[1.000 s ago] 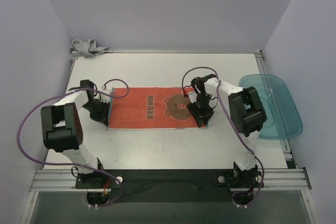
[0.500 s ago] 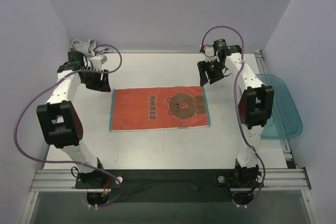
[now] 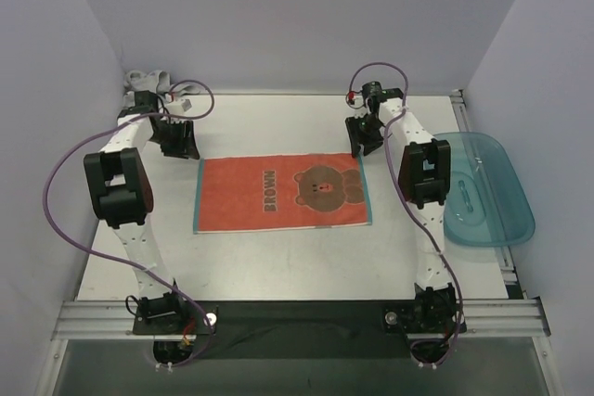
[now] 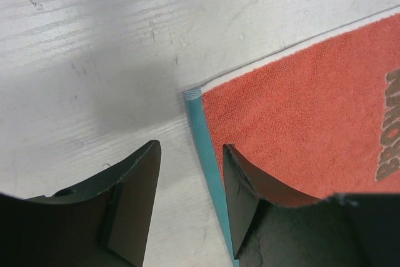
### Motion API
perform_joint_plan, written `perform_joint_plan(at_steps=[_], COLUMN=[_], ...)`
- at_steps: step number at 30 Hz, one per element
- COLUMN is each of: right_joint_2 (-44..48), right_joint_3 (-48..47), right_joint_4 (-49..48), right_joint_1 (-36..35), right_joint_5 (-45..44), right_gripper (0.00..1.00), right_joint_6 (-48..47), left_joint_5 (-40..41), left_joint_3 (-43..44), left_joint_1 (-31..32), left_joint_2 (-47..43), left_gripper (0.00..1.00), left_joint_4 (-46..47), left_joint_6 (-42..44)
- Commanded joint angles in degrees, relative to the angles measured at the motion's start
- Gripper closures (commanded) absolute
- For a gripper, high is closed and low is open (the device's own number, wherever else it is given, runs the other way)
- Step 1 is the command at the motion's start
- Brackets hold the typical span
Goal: Roll the towels
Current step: Flatten the towel
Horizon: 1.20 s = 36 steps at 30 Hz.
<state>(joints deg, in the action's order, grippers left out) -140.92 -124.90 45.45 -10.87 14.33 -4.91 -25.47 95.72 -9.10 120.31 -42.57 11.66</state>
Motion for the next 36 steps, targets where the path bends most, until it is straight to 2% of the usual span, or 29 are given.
perform_joint_plan(at_steps=[1, 8, 12, 16, 22, 25, 29, 32, 33, 34, 36], right_joint_2=[-0.14, -0.84, -1.55, -1.72, -1.99, -2.43, -2.60, -2.60, -2.60, -2.60, -2.34], right_joint_3=[-2.45, -2.54, -2.54, -2.45, -2.98, -3.51, -3.95, -3.86, -3.95, -3.86, -3.60], right_joint_4=[1.22, 1.13, 1.31, 1.22, 1.83, 2.27, 2.71, 2.89, 2.89, 2.80, 2.80], right_joint_1=[-0.20, -0.20, -0.20, -0.29, -0.46, -0.55, -0.55, -0.55, -0.64, -0.64, -0.55], right_joint_5=[-2.20, -0.71, 0.52, 1.31, 2.20, 2.98, 3.87, 4.31, 4.31, 4.39, 4.39], right_gripper=[0.60, 0.62, 0.67, 0.69, 0.79, 0.78, 0.78, 0.87, 0.96, 1.00, 1.00], right_joint_6=[0.69, 1.13, 1.83, 1.48, 0.78, 0.51, -0.28, -0.54, -0.54, -0.63, -0.89], left_joint_5=[1.04, 2.71, 3.76, 5.26, 5.43, 5.44, 5.00, 4.91, 4.91, 4.82, 4.82], left_joint_3=[2.63, 2.10, 2.98, 3.59, 4.91, 5.70, 5.53, 5.26, 5.26, 5.44, 5.70], left_joint_1=[-0.13, 0.23, 0.93, 1.98, 3.21, 3.65, 4.18, 4.80, 5.06, 4.97, 5.06], left_joint_2=[0.97, 2.29, 3.26, 4.14, 6.25, 7.22, 7.92, 8.36, 8.45, 8.45, 8.62], left_gripper=[0.45, 0.44, 0.43, 0.44, 0.46, 0.47, 0.56, 0.64, 0.67, 0.69, 0.78], left_joint_4=[1.52, 1.61, 1.61, 1.70, 1.70, 1.70, 1.61, 1.70, 1.61, 1.70, 1.70], left_joint_6=[-0.85, -0.24, 0.20, 0.38, 1.61, 1.52, 1.79, 2.05, 2.05, 2.05, 1.61])
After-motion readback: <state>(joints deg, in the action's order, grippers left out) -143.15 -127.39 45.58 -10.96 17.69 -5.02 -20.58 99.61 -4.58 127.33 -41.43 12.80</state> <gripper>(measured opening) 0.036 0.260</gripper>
